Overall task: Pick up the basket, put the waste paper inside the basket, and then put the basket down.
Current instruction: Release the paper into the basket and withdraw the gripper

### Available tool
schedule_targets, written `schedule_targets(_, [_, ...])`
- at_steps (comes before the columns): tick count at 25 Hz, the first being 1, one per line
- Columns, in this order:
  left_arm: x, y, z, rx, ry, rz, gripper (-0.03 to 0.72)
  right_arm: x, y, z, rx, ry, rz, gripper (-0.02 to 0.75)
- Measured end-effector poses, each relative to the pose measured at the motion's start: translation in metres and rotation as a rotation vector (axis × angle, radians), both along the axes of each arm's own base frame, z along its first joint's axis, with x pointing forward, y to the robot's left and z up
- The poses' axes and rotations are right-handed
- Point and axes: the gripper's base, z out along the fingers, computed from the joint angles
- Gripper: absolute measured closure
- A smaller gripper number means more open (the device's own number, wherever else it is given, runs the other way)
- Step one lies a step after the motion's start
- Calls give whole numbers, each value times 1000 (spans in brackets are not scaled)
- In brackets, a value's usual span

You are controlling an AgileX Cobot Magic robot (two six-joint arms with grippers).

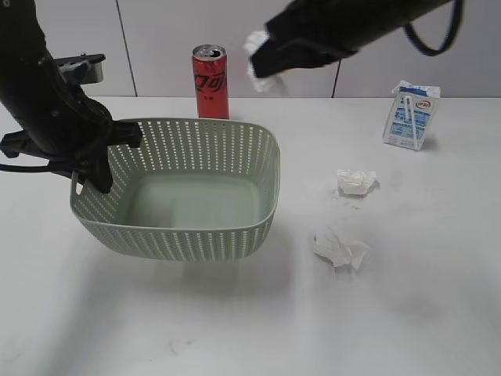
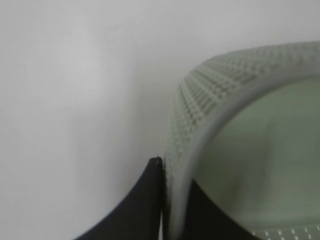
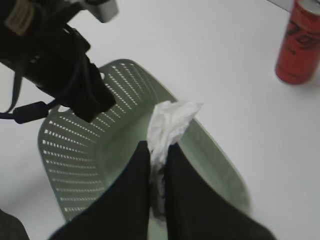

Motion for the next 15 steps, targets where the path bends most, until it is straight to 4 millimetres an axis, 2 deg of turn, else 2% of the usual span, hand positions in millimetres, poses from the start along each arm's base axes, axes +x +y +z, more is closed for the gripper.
schedule_targets(3, [0, 0, 0, 1, 2, 0, 689, -8, 38, -12, -12, -49, 63, 712])
schedule_targets(6, [0, 0, 0, 1, 2, -1, 689, -10, 62, -47, -95, -17, 128, 708])
schedule_targets(8, [0, 0, 0, 1, 2, -1, 689, -8, 70, -69, -139, 19, 150, 663])
schedule_targets(10, [0, 0, 0, 2, 1, -1, 689, -5, 73, -85, -168, 49, 157, 536])
schedule_targets(13, [0, 0, 0, 1, 2, -1, 689, -3, 74, -95, -183, 74, 149, 221])
schedule_targets(14, [0, 0, 0, 2, -1, -1, 689, -3, 74, -95, -181, 77, 146, 153])
schedule_targets(15, [0, 0, 0, 0, -5, 0, 689, -3, 74, -95, -179, 80, 141, 123])
